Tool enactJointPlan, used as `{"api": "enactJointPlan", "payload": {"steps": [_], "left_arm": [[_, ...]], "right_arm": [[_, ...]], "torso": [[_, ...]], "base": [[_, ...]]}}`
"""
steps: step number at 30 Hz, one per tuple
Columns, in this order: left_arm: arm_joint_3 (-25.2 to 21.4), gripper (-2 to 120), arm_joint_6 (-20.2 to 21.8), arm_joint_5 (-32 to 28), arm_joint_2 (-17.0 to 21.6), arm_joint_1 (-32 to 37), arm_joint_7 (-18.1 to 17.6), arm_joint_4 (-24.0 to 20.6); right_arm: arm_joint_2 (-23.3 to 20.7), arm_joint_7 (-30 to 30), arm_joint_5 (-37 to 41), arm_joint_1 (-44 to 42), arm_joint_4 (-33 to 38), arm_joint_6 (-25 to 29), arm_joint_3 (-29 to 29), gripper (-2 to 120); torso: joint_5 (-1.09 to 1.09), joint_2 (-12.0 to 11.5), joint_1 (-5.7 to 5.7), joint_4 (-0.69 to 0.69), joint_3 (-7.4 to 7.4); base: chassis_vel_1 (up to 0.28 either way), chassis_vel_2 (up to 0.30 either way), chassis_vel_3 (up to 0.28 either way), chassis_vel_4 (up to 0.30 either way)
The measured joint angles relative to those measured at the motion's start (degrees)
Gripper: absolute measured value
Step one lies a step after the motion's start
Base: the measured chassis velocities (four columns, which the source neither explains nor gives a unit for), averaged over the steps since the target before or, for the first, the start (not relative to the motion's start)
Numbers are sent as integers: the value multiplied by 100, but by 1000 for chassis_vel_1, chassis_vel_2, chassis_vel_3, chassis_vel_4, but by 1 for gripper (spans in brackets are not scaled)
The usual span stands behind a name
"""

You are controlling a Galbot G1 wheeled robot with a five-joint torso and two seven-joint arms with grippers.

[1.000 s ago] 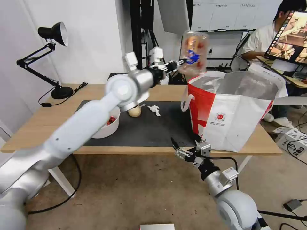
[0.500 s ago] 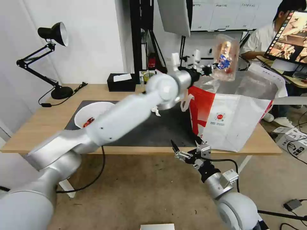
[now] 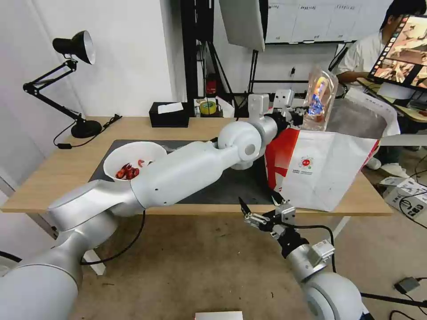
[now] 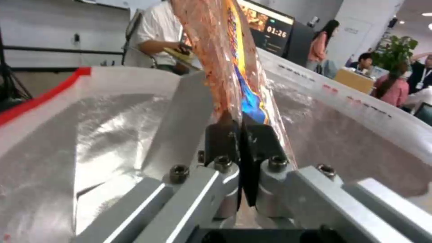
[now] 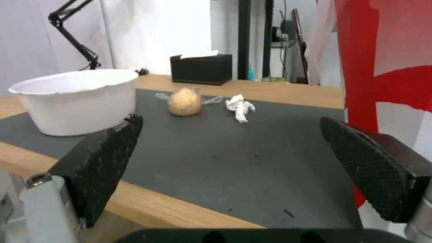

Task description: Pick up the trash from the table and place it into the takeout bag.

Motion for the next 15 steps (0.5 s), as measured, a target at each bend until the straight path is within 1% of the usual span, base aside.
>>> {"api": "enactJointPlan", "payload": {"steps": [7,8,10,11,14,15], "left_arm": [[18,1,179,-261,51,6,67,-149],[21,10,225,-336,50,7,131,-165],[21,16,244,-371,33,9,153,-158],[21,16,244,-371,33,9,153,-158],[-20,32,258,-460,-30,29,161,-75],[-20,32,258,-460,-30,29,161,-75]], "right_arm": [[23,0,-13,-36,5,9,2,100],[31,0,-27,-50,5,19,2,100],[33,1,-38,-60,-4,26,2,100],[33,1,-38,-60,-4,26,2,100],[39,2,-65,-68,-28,34,-15,100],[39,2,-65,-68,-28,34,-15,100]], "torso": [[0,0,0,0,0],[0,0,0,0,0],[0,0,0,0,0],[0,0,0,0,0],[0,0,0,0,0],[0,0,0,0,0]], "base": [[0,0,0,0],[0,0,0,0],[0,0,0,0],[0,0,0,0],[0,0,0,0],[0,0,0,0]]}}
